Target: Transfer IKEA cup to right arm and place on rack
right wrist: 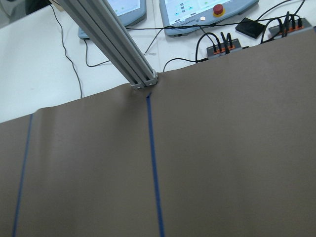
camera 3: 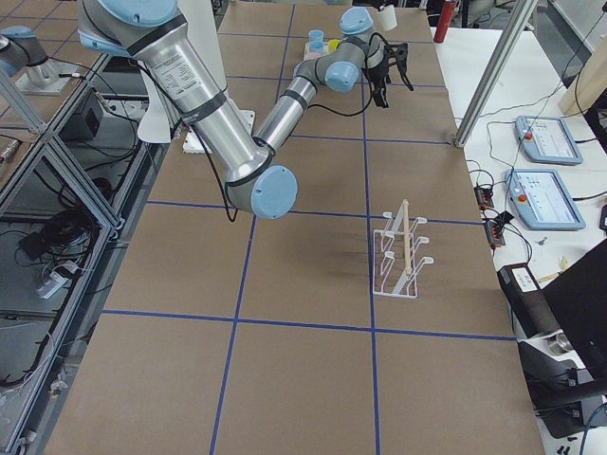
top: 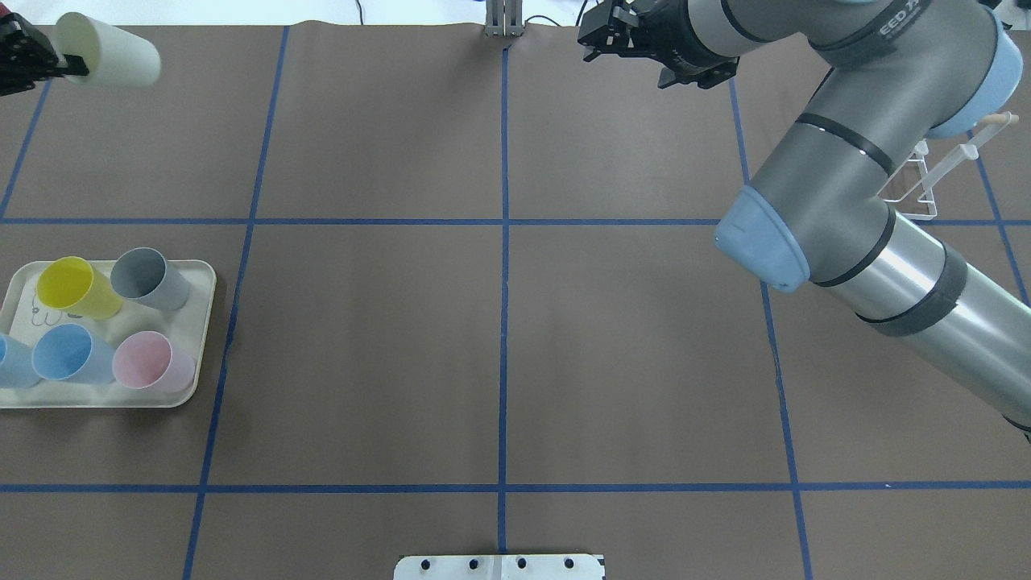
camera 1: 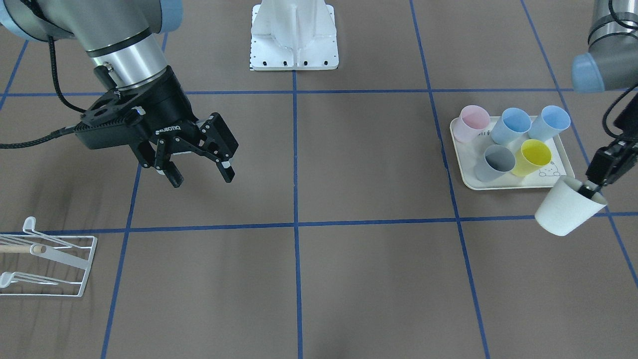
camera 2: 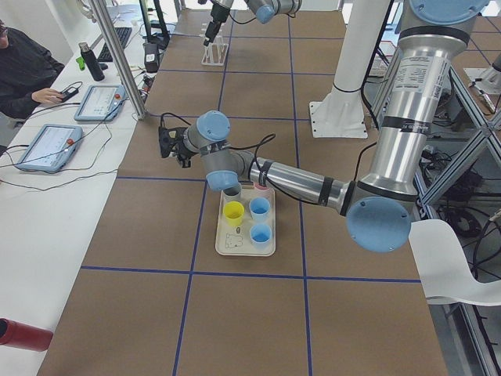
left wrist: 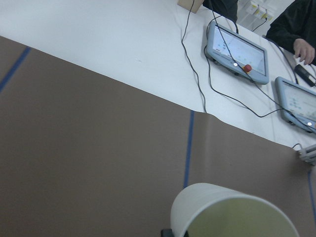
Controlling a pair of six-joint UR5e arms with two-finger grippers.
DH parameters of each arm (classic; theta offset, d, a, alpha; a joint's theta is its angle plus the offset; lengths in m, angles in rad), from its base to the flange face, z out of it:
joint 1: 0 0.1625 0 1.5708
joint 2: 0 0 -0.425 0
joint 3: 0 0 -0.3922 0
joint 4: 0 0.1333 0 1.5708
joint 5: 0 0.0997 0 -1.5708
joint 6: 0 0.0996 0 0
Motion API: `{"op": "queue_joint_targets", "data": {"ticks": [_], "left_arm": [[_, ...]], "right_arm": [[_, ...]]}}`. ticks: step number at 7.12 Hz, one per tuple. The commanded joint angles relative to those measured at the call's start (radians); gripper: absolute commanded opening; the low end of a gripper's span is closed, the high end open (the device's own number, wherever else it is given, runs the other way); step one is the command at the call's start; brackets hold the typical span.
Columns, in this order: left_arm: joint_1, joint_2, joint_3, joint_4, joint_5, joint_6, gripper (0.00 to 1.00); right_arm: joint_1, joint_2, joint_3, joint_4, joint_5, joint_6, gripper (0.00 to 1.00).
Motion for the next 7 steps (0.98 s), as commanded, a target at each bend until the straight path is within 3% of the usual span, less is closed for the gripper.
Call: {"op": "queue_joint_targets", "data": {"ticks": [1,2,3,5,7], "left_arm": [[0.162,-0.114,-0.031,-0.044,0.089,-0.346,0.0],[0.256,-0.134,-0.028,-0.1,0.185,-0.438,0.0],[0.304,-0.138,-0.018,-0.254,0.256,-0.532,0.0],[0.31,-0.139,0.133,-0.671,0.319,-0.774,0.0],[0.446,-0.171,0.211,-0.85,0.548,-0.864,0.0]], "right_arm": [[-0.037,0.0,-0.012,0.193,-0.041,0.216,1.0],[-0.072,0.003,-0.033,0.261,-0.092,0.282,1.0],[-0.103,0.003,-0.071,0.404,-0.155,0.348,1.0],[-0.115,-0.009,-0.165,0.67,-0.184,0.485,1.0],[-0.129,0.0,-0.173,0.744,-0.218,0.545,1.0]]}}
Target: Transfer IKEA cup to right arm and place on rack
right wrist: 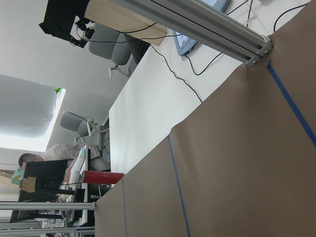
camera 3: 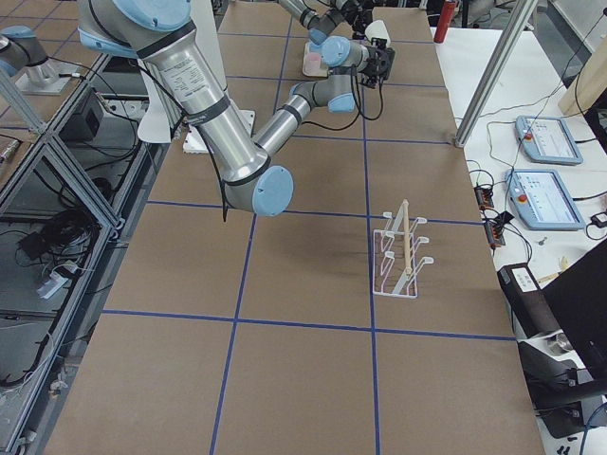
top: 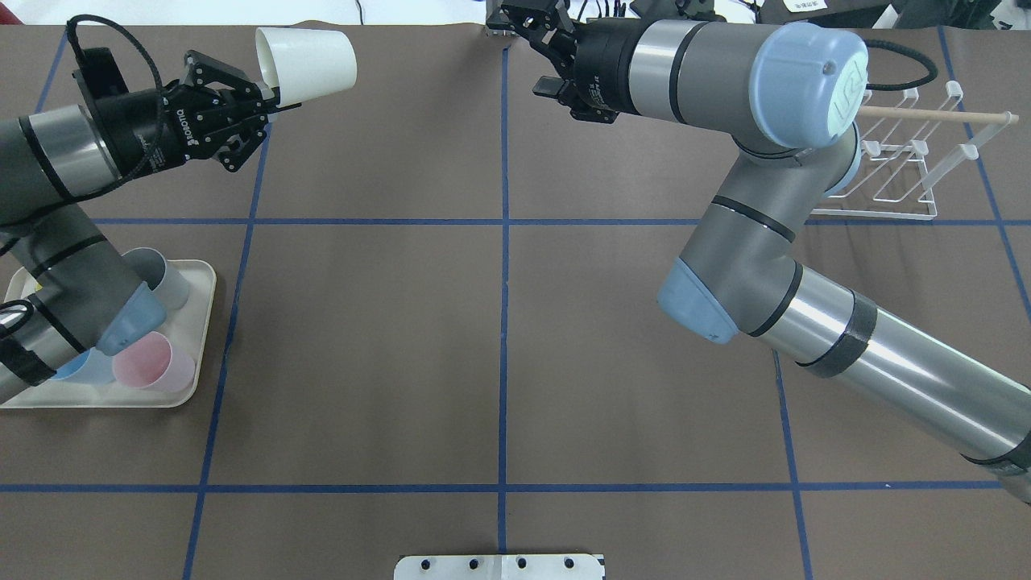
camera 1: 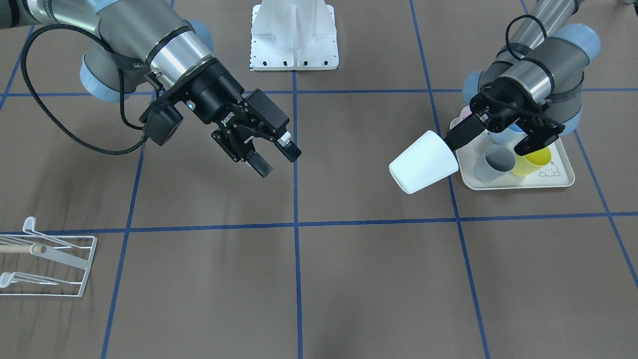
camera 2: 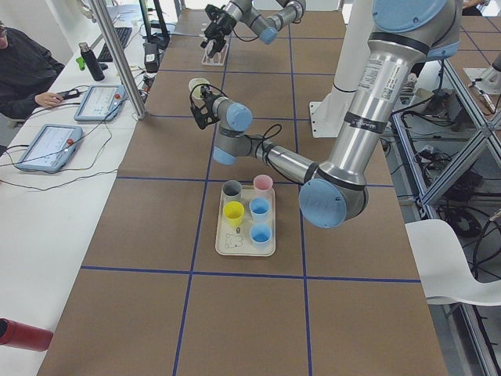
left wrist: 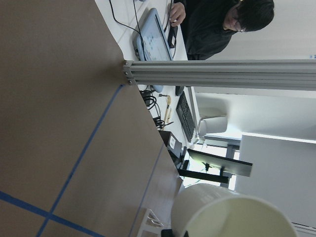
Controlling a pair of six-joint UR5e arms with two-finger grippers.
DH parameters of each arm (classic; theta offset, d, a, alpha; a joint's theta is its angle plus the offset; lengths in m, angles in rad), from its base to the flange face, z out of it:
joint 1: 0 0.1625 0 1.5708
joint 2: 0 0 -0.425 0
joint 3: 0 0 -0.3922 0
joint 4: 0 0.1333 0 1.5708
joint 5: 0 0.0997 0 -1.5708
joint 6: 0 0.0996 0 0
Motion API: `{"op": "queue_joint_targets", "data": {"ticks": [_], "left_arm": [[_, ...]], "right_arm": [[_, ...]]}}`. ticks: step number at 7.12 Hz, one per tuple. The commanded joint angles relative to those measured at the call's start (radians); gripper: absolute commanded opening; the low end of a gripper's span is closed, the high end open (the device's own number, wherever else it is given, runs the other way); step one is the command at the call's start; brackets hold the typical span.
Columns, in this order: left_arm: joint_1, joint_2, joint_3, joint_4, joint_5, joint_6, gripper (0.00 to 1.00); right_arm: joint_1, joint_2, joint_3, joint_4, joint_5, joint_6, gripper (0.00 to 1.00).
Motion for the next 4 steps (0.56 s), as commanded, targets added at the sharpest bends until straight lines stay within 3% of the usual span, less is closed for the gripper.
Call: {"op": "queue_joint_targets", "data": {"ticks": [1,4], "left_arm": [[0.123,-0.086,0.071,-0.11,0.189,-0.078,0.0],[0.135,-0.145,0.093,-0.113,0.211,-0.145,0.0]], "right_arm": [[-0.03,0.007,-0.01,0.098,-0.067,0.082,1.0],[-0.064,0.007,-0.012,0.116,-0.119,0.096,1.0]]}}
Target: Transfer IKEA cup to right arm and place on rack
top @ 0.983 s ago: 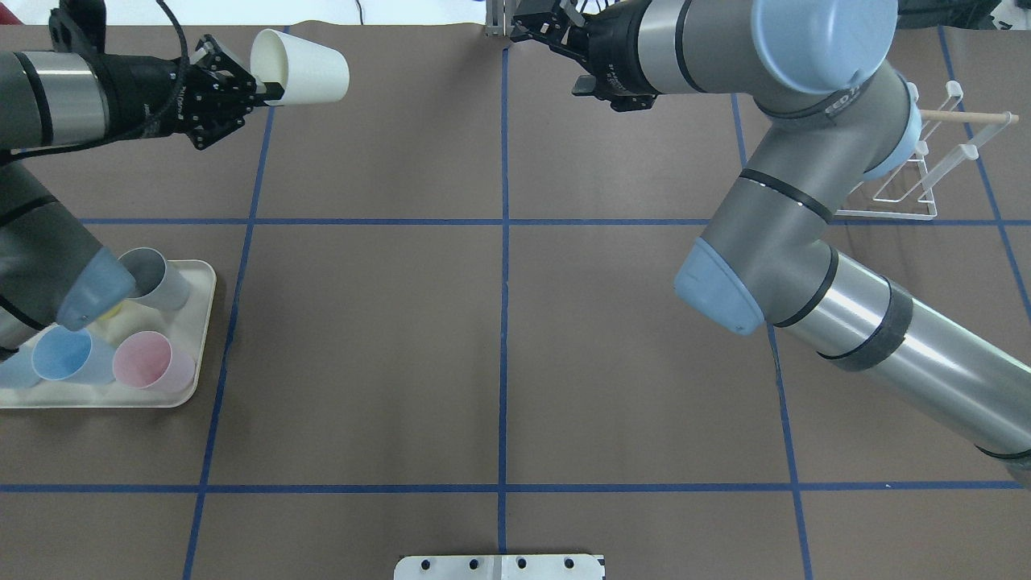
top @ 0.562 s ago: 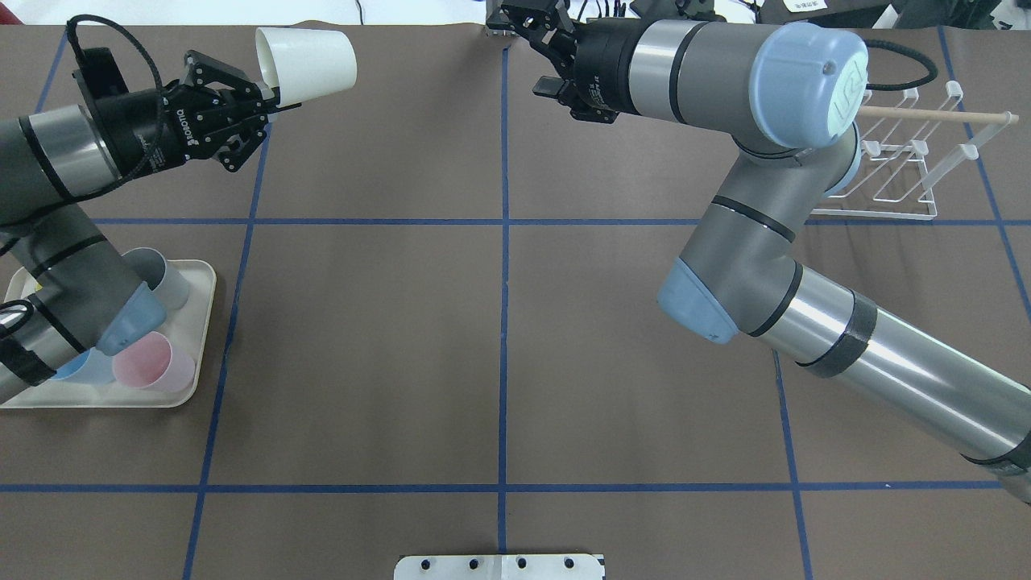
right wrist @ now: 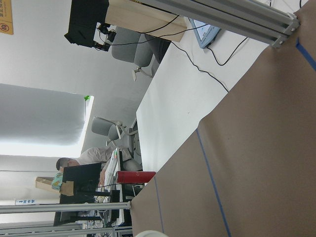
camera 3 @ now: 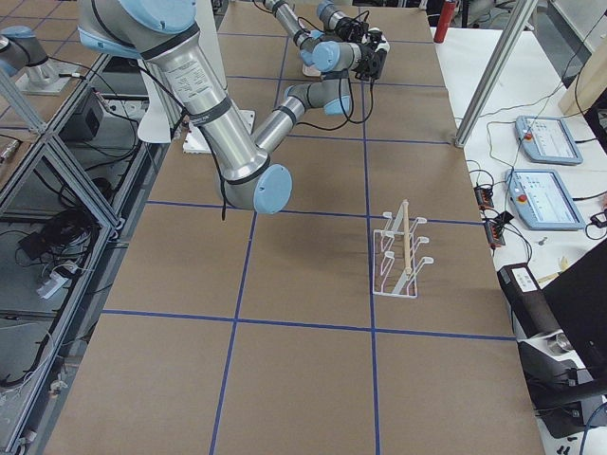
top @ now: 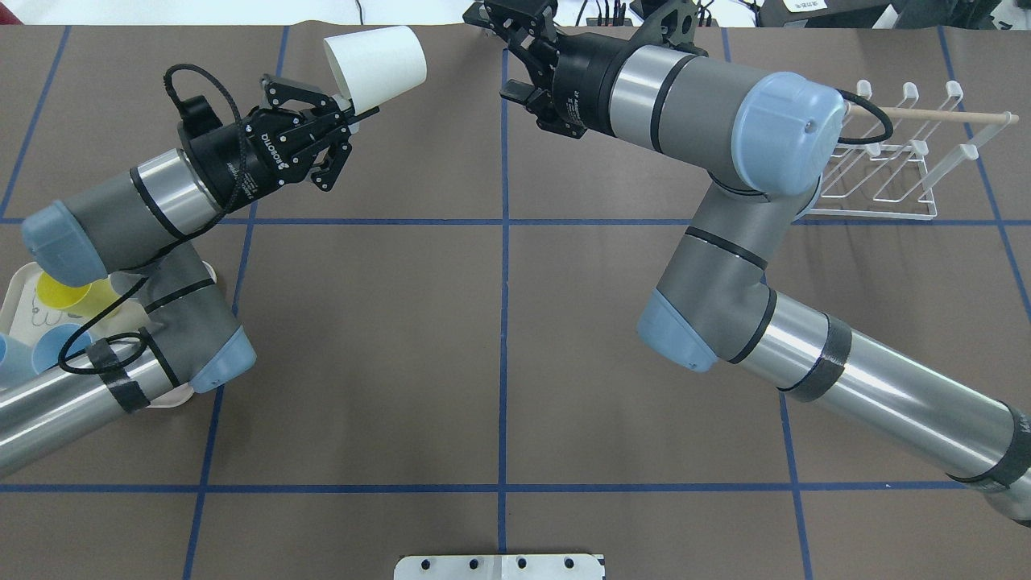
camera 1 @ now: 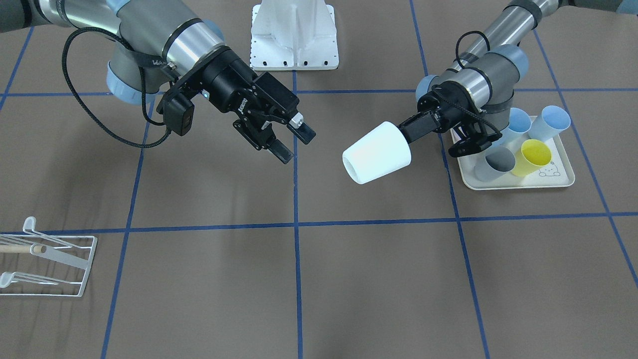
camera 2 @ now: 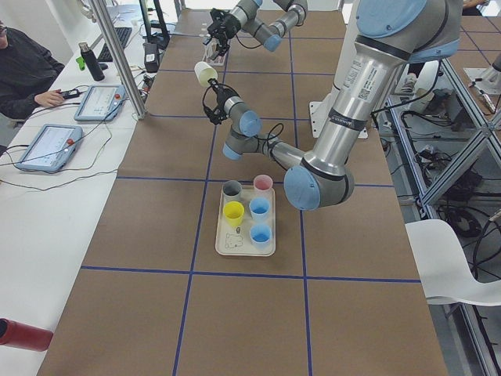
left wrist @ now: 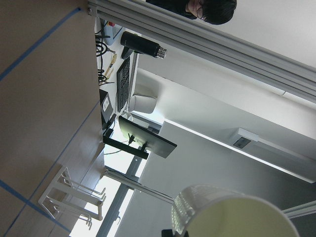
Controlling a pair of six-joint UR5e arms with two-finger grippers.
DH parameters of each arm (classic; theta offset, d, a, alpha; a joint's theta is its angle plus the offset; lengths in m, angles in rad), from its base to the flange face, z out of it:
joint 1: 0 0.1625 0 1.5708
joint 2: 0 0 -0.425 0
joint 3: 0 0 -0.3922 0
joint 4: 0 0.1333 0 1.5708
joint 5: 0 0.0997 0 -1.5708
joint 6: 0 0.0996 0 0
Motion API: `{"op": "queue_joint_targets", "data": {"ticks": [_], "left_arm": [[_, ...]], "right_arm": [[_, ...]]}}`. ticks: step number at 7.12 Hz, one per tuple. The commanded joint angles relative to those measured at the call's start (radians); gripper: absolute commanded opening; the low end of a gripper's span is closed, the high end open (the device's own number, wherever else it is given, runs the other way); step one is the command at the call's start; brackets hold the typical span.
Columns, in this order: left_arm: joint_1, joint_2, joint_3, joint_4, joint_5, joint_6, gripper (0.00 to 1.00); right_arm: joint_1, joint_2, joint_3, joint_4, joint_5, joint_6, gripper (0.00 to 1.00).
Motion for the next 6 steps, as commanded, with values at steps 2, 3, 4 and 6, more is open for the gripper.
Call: {"op": "queue_joint_targets", "data": {"ticks": [2,3,4,6], "left_arm": [[0.035,-0.062,0.005,-0.002,0.092,-0.076,0.0],[0.067,-0.072,0.005,-0.002,0.135,-0.077,0.0],[0.104,-0.086,0.012,-0.001,0.176,-0.077,0.0],[0.112,-0.105,0.028,-0.002,0.186,-0.077,0.0]], "right_arm": [[-0.006,0.002,-0.001,0.006,-0.014,0.029,1.0],[-0.006,0.002,-0.001,0.006,-0.017,0.031,1.0],[-0.009,0.002,-0.001,0.006,-0.025,0.032,1.0],[-0.012,0.003,0.001,0.008,-0.025,0.05,1.0]]}}
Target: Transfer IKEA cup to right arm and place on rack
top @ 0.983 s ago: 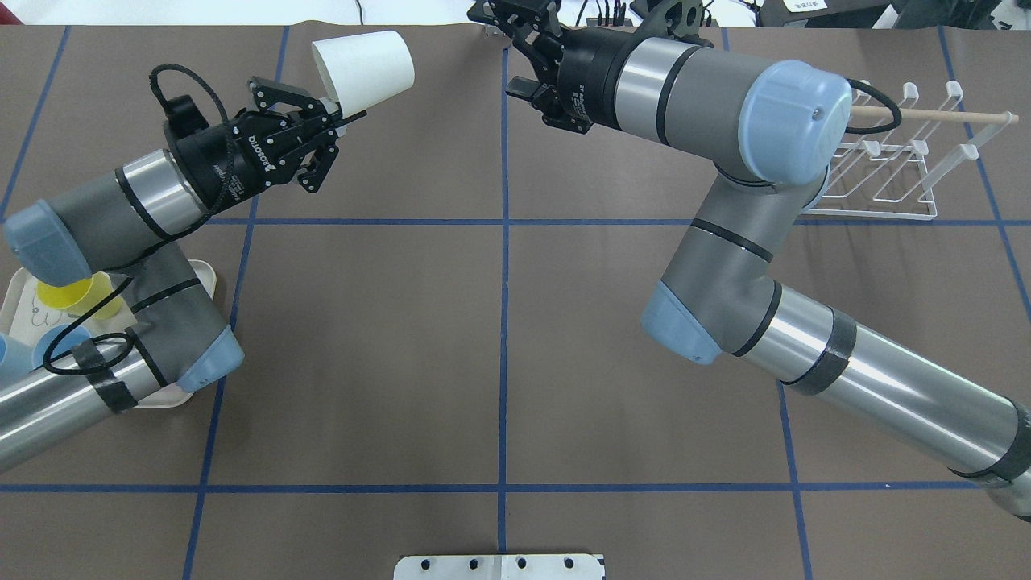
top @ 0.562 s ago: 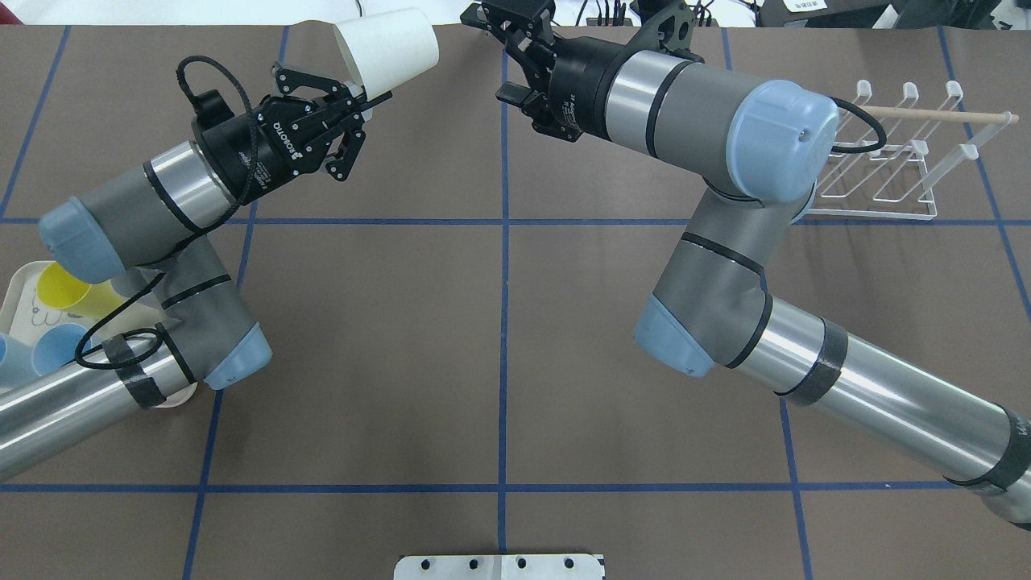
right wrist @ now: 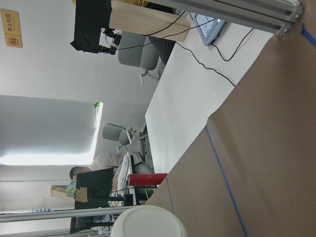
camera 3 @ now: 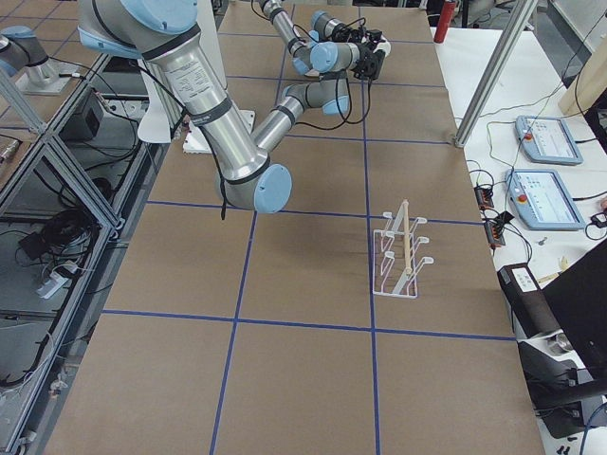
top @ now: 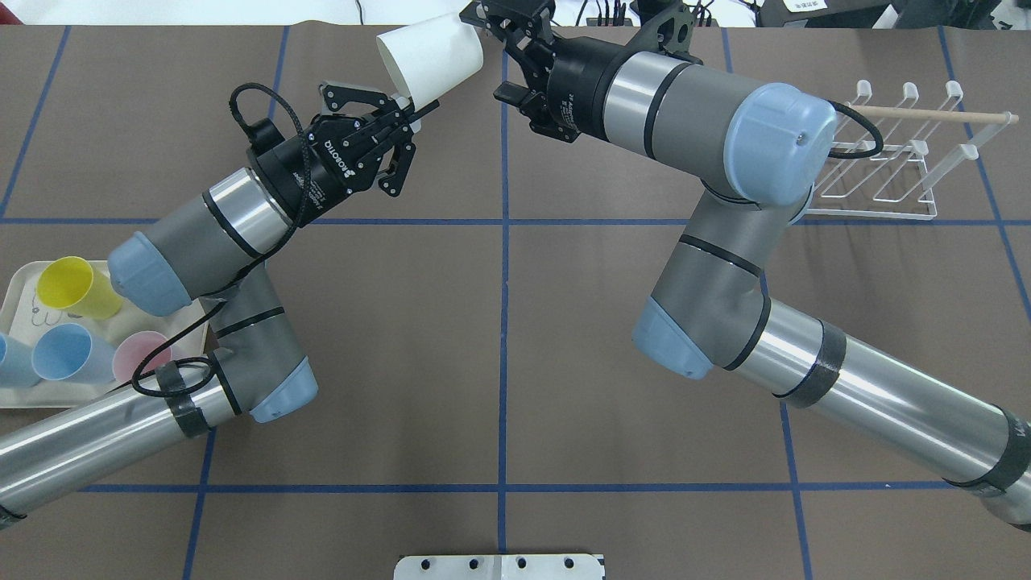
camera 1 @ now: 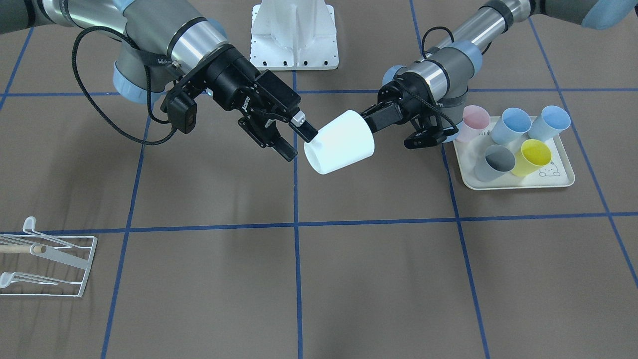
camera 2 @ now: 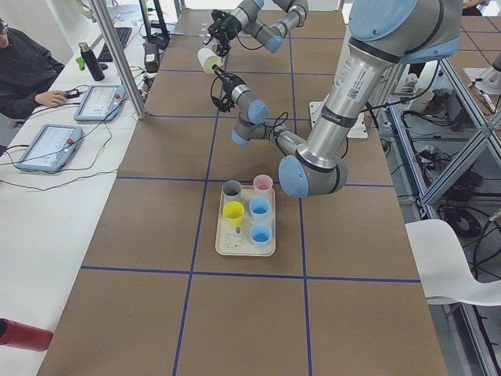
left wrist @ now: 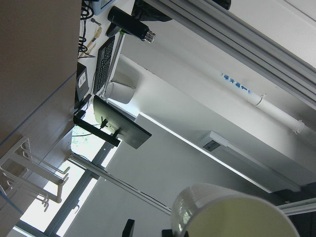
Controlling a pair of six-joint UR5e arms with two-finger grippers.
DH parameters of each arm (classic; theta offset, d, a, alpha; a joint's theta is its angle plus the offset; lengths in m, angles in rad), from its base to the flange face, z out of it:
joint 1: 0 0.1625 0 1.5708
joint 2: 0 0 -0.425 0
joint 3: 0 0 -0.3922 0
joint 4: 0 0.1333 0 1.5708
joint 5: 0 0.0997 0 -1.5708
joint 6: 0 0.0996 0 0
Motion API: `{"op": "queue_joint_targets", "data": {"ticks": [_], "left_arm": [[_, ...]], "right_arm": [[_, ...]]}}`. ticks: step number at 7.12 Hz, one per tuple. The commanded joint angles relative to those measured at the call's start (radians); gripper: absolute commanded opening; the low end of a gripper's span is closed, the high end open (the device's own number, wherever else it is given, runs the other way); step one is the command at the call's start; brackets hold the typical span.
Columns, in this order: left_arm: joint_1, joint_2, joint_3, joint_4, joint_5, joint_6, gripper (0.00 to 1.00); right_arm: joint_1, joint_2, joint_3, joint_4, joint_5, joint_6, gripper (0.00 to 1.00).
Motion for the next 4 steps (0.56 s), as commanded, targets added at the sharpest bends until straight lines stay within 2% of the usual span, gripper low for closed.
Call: {"op": "queue_joint_targets", "data": {"ticks": [1,4], "left_arm": [[0.013,-0.016,0.006,0.001,0.011,0.0,0.0],[0.045,-0.053,0.026,0.003,0.055,0.001,0.0]], "right_arm": [[-0.002,0.001,0.001,0.001,-0.001,0.019,1.0],[-0.003,0.002,-0.004,-0.001,-0.004,0.019,0.99]]}}
